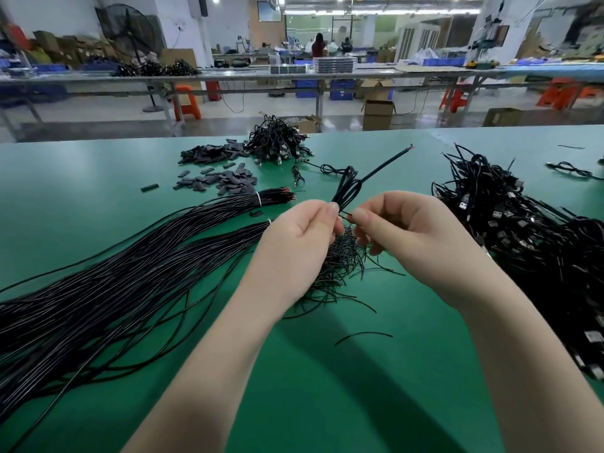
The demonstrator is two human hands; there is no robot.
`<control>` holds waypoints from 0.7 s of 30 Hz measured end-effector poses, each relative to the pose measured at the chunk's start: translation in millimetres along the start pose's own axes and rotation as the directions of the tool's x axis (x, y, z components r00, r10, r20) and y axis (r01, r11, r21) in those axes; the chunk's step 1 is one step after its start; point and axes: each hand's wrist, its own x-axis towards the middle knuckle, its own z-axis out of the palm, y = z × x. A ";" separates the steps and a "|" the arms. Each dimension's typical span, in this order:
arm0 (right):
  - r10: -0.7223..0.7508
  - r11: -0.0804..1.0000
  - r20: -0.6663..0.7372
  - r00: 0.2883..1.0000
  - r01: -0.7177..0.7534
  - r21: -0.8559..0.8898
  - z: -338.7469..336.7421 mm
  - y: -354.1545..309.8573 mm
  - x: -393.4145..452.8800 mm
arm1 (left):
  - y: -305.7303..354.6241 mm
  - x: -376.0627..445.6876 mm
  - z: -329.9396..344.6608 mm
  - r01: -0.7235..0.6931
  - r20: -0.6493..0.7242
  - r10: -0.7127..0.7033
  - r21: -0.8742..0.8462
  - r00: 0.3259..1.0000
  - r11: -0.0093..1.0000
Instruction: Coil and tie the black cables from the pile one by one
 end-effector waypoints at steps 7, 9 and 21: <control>0.159 0.886 0.171 0.972 -0.217 0.410 2.5 0.9 1.4 | 7.4 -3.0 -11.6 -0.103 0.029 0.100 0.107 0.995 0.989; 0.156 0.906 0.136 0.978 -0.197 0.375 4.8 1.7 1.4 | 10.0 -5.1 -11.5 -0.125 0.047 0.120 0.145 0.992 0.981; -0.047 0.985 -0.227 0.973 0.083 0.149 19.0 -3.9 -0.4 | 11.9 -7.2 -1.6 -0.087 -0.077 0.095 0.106 0.992 0.991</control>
